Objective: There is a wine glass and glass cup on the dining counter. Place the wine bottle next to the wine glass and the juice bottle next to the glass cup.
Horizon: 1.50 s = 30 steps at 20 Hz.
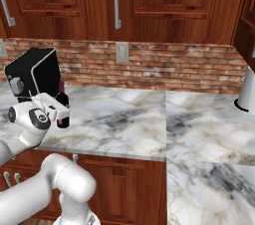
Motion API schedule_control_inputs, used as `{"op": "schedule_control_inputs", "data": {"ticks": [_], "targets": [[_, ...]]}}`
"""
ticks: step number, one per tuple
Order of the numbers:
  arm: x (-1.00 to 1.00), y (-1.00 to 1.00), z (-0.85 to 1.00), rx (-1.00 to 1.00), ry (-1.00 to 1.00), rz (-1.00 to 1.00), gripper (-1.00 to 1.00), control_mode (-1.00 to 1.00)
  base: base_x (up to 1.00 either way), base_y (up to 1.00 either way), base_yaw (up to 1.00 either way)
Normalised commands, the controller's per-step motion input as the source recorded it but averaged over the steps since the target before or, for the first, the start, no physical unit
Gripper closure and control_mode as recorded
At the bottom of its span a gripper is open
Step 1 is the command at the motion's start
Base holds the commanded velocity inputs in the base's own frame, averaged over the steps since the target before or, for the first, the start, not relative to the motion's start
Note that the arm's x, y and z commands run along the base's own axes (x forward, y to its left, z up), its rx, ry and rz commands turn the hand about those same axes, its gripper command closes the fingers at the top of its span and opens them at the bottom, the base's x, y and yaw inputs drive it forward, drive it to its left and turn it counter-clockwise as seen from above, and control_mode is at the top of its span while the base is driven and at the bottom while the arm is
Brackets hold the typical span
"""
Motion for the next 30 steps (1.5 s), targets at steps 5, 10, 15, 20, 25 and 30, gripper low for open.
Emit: {"op": "schedule_control_inputs", "data": {"ticks": [5, 10, 15, 20, 25, 30], "targets": [[-0.4, 0.26, 0.12, 0.01, 0.0, -0.2, 1.0, -1.0, 0.0, 0.0, 0.0], [-0.46, 0.23, 0.06, 0.0, 0.0, -0.21, 1.0, -1.0, 0.0, 0.0, 0.0], [-0.42, 0.18, 0.11, 0.0, 0.0, -0.15, 1.0, -1.0, 0.0, 0.0, 0.0], [-0.4, 0.14, 0.16, -0.01, 0.0, -0.12, 1.0, -1.0, 0.0, 0.0, 0.0], [-0.41, 0.11, 0.17, -0.04, 0.0, -0.03, 1.0, -1.0, 0.0, 0.0, 0.0], [-0.47, 0.09, 0.12, -0.05, -0.04, 0.0, 1.0, -1.0, 0.0, 0.0, 0.0]]}}
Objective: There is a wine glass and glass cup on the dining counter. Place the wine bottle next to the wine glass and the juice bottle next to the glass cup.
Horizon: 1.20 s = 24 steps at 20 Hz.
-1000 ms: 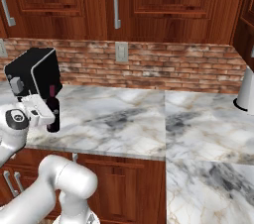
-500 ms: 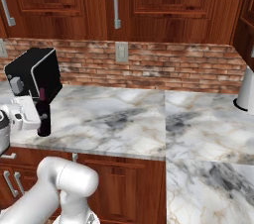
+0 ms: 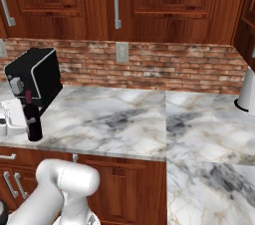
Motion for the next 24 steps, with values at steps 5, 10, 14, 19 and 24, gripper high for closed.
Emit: {"op": "schedule_control_inputs", "data": {"ticks": [5, 10, 14, 19, 24], "targets": [[-0.36, 0.03, 0.09, -0.05, -0.03, 0.0, 1.0, -1.0, 0.0, 0.0, 0.0], [-0.16, 0.0, 0.09, -0.01, -0.02, 0.0, 1.0, -1.0, 0.0, 0.0, 0.0], [-0.01, 0.0, 0.0, 0.0, 0.0, 0.0, 1.0, -1.0, 0.0, 0.0, 0.0], [0.0, 0.0, 0.0, 0.0, 0.0, 0.0, 1.0, -1.0, 0.0, 0.0, 0.0], [0.0, 0.0, 0.0, 0.0, 0.0, 0.0, 1.0, -1.0, 0.0, 0.0, 0.0]]}}
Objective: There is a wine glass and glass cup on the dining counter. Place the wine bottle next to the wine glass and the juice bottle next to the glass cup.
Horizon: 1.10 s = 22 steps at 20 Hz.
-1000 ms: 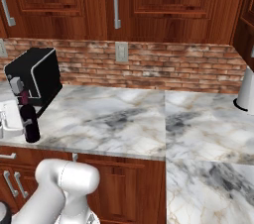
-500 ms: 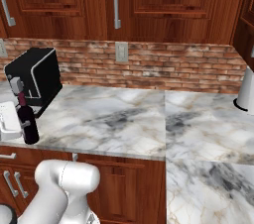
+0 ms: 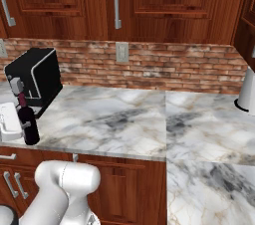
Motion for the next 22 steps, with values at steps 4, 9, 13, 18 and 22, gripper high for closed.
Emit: {"op": "schedule_control_inputs", "data": {"ticks": [4, 9, 13, 18, 22], "targets": [[0.0, 0.0, 0.0, 0.0, 0.0, 0.0, 1.0, -1.0, 0.0, 0.0, 0.0], [0.0, 0.0, 0.0, 0.0, 0.0, 0.0, 1.0, 1.0, -0.01, 0.0, 0.0], [0.0, 0.0, 0.0, 0.0, 0.0, 0.0, 1.0, 1.0, -0.28, 0.04, 0.0], [0.0, 0.0, 0.0, 0.0, 0.0, 0.0, 1.0, 1.0, -0.49, 0.19, 0.0], [0.0, 0.0, 0.0, 0.0, 0.0, 0.0, 1.0, 1.0, -0.6, 0.15, 0.0]]}}
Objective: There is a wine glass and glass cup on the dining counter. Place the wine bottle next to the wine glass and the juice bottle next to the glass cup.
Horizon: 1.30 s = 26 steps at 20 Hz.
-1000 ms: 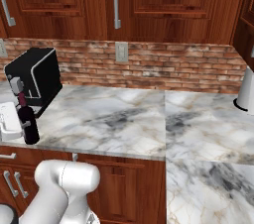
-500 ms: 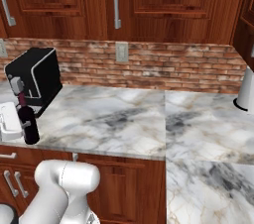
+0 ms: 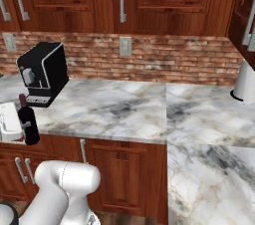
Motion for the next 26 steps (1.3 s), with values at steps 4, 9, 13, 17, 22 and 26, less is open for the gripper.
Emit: {"op": "schedule_control_inputs", "data": {"ticks": [4, 9, 13, 17, 22, 26], "targets": [[0.0, 0.0, 0.0, 0.0, 0.0, 0.0, 1.0, 1.0, -0.42, 0.31, 0.0], [0.0, 0.0, 0.0, 0.0, 0.0, 0.0, 1.0, 1.0, -0.17, 0.7, -0.05], [0.0, 0.0, 0.0, 0.0, 0.0, 0.0, 1.0, 1.0, -0.1, 0.76, -0.09], [0.0, 0.0, 0.0, 0.0, 0.0, 0.0, 1.0, 1.0, -0.06, 0.79, -0.11], [0.0, 0.0, 0.0, 0.0, 0.0, 0.0, 1.0, 1.0, -0.01, 0.8, -0.11], [0.0, 0.0, 0.0, 0.0, 0.0, 0.0, 1.0, 1.0, 0.0, 0.81, -0.1]]}}
